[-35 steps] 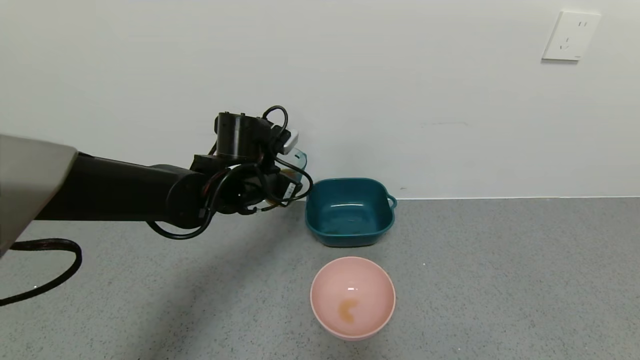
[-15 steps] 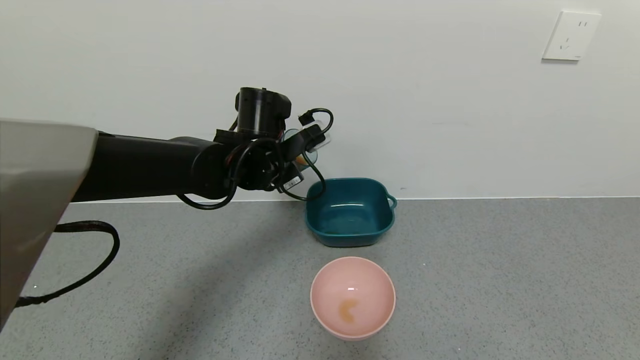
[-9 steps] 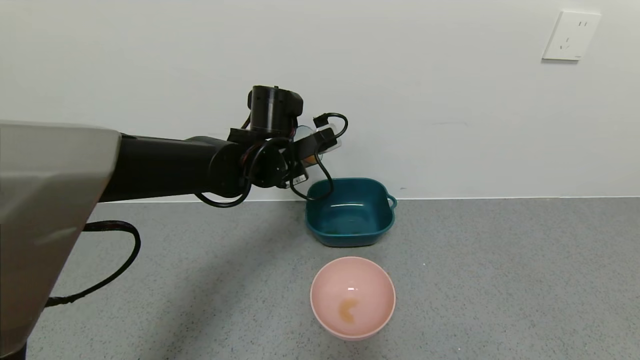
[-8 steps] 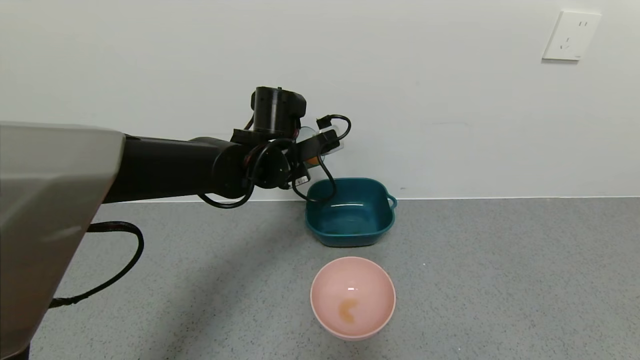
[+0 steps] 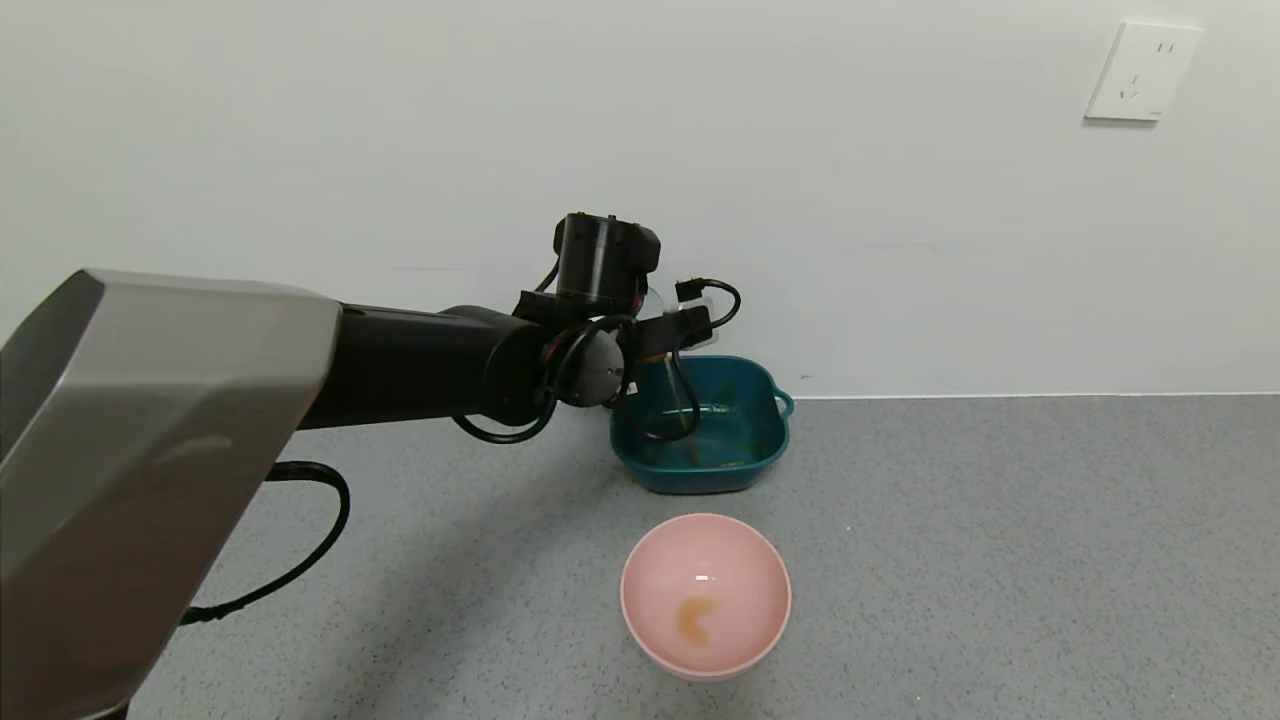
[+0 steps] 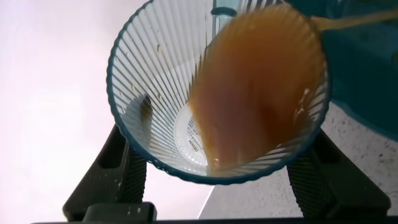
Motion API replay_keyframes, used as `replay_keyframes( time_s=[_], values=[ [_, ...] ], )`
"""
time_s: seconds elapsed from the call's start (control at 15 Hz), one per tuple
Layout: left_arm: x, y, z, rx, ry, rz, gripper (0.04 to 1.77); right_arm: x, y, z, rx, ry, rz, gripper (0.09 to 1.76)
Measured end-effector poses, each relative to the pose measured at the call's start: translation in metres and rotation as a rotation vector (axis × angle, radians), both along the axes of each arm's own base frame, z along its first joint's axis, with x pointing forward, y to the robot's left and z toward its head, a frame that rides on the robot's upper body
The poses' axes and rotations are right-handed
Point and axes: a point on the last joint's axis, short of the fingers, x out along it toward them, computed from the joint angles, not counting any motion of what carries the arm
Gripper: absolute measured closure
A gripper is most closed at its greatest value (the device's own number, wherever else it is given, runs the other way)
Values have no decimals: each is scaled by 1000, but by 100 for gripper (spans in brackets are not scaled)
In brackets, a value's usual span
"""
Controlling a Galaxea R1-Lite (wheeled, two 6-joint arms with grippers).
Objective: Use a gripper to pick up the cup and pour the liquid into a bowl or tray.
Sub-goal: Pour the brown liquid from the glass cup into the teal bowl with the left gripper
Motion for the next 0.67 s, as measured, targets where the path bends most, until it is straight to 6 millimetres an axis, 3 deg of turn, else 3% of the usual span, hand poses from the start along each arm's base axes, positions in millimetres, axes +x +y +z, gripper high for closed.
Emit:
replay_keyframes(
  time_s=[0.67],
  values=[
    [10,-9,-25,268,10,-14,53,0,0,0,0,0,0,14]
  ],
)
